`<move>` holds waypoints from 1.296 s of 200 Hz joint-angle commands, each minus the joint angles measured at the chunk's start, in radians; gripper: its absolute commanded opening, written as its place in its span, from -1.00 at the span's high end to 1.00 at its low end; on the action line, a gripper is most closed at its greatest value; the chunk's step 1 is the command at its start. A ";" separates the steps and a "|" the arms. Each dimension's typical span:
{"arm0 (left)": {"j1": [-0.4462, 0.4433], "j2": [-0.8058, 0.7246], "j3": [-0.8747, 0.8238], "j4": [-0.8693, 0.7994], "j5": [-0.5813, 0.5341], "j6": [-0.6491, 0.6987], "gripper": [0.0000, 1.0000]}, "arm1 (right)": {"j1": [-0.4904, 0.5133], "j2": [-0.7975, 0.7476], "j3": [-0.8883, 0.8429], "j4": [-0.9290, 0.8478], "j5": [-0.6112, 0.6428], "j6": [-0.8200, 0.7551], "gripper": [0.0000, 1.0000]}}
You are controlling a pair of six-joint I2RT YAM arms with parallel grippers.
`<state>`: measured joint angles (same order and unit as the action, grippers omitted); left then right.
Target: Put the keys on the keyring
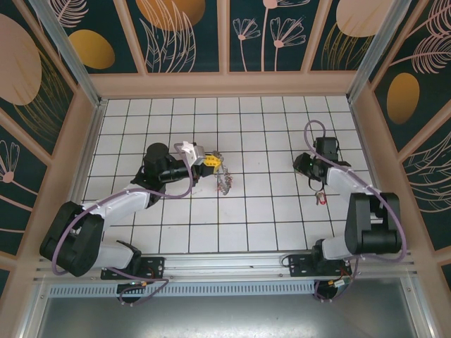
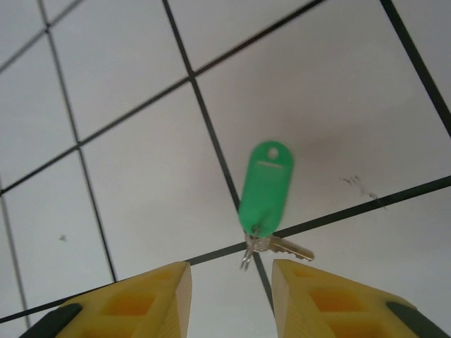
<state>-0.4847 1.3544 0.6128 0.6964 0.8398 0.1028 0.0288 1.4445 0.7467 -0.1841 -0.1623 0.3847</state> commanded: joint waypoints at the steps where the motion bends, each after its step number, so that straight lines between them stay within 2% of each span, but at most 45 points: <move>1: -0.006 -0.028 -0.004 0.064 -0.005 -0.020 1.00 | 0.022 0.034 0.063 -0.064 0.064 0.013 0.29; 64: -0.006 -0.013 -0.001 0.063 0.004 -0.015 1.00 | 0.057 0.120 0.101 -0.085 0.078 0.006 0.40; 101: -0.006 -0.012 0.000 0.058 0.002 -0.011 1.00 | 0.077 0.157 0.123 -0.096 0.106 0.012 0.39; 171: -0.006 -0.013 0.002 0.049 0.005 -0.006 1.00 | 0.091 0.170 0.137 -0.121 0.153 0.011 0.45; 186: -0.006 -0.015 0.002 0.051 0.007 -0.008 1.00 | 0.092 0.174 0.136 -0.124 0.151 0.008 0.54; 259: -0.006 -0.020 0.004 0.046 0.006 -0.010 1.00 | 0.094 0.200 0.131 -0.109 0.156 0.013 0.49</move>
<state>-0.4847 1.3544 0.6109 0.6998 0.8291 0.0990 0.1143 1.6238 0.8631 -0.2710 -0.0235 0.3847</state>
